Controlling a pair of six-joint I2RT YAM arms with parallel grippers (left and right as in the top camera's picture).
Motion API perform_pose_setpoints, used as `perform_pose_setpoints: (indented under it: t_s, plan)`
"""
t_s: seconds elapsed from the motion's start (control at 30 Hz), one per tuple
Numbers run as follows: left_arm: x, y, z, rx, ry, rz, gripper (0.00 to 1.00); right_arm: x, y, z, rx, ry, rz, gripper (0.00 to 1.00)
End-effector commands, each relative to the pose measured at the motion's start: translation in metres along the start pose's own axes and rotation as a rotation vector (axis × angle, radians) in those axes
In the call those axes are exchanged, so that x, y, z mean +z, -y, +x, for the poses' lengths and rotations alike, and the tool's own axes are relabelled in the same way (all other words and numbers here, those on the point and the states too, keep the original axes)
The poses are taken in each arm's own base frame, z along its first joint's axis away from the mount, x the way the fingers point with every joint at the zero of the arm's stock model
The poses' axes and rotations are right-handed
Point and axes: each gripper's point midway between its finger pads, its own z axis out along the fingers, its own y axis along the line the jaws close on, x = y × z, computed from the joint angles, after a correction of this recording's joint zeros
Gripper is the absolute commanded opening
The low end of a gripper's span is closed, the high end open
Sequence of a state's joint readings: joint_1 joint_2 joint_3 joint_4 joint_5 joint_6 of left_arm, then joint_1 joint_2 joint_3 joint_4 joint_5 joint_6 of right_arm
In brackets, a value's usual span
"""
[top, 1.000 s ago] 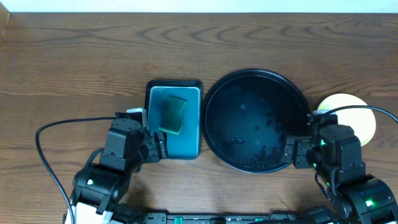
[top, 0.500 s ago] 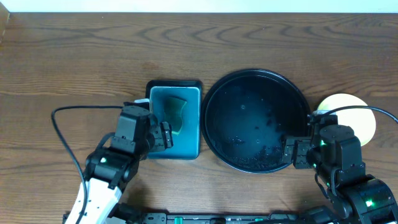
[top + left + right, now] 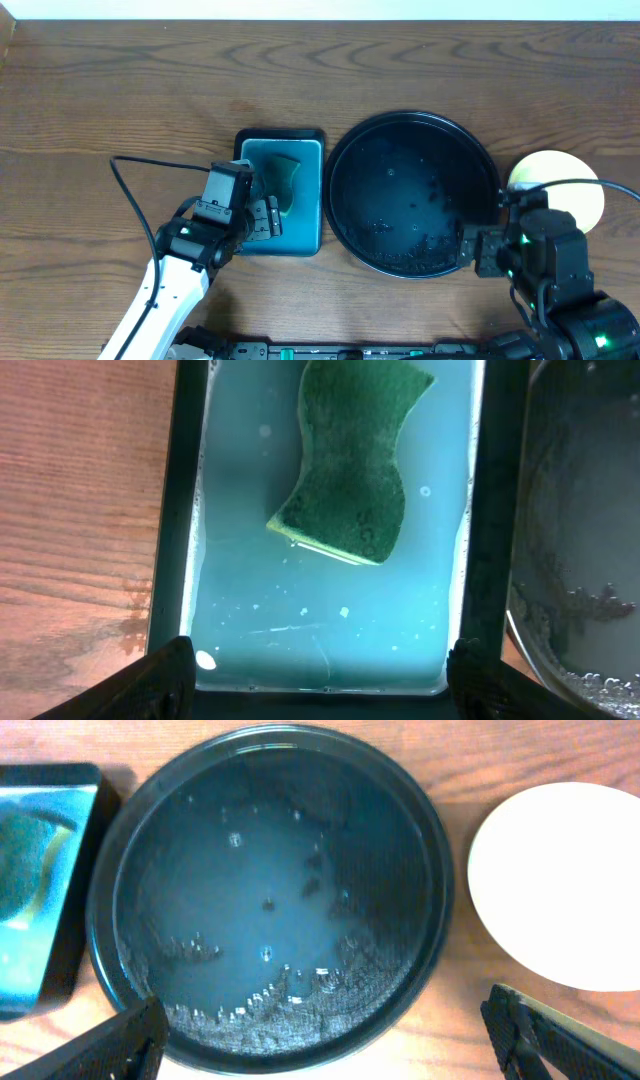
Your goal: Clean dirty plates on tray and stack at the side
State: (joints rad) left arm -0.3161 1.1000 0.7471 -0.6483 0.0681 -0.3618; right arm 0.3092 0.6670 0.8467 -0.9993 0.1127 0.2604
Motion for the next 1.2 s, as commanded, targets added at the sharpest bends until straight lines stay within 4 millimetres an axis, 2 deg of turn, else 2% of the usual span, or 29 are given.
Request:
perform_pose_setpoints:
  t_s: [0.0,0.2,0.43,0.63,0.93,1.1,1.17]
  plan:
    - [0.005,-0.004,0.004,0.007,-0.019,-0.02,0.81,-0.007,0.005,0.01,0.016,-0.001,0.011,0.99]
    - [0.006,-0.005,0.004,0.007,-0.024,-0.022,0.81,-0.021,0.016,-0.003,-0.016,0.191,0.016,0.99]
    - [0.006,-0.005,0.004,0.007,-0.024,-0.022,0.81,-0.018,0.028,-0.009,0.018,0.469,0.022,0.99]
    - [0.006,-0.005,0.004,0.007,-0.024,-0.022,0.81,-0.02,0.029,-0.021,0.043,0.702,-0.003,0.99]
    - [0.006,-0.005,0.004,0.007,-0.024,-0.022,0.81,-0.01,0.026,-0.045,0.064,0.928,-0.035,0.99]
    - [0.006,-0.005,0.004,0.007,-0.024,-0.022,0.81,0.003,0.027,-0.043,0.072,1.028,-0.053,0.99]
    - [0.006,-0.005,0.004,0.007,-0.024,-0.022,0.81,0.006,0.027,-0.041,0.07,1.006,-0.048,0.99]
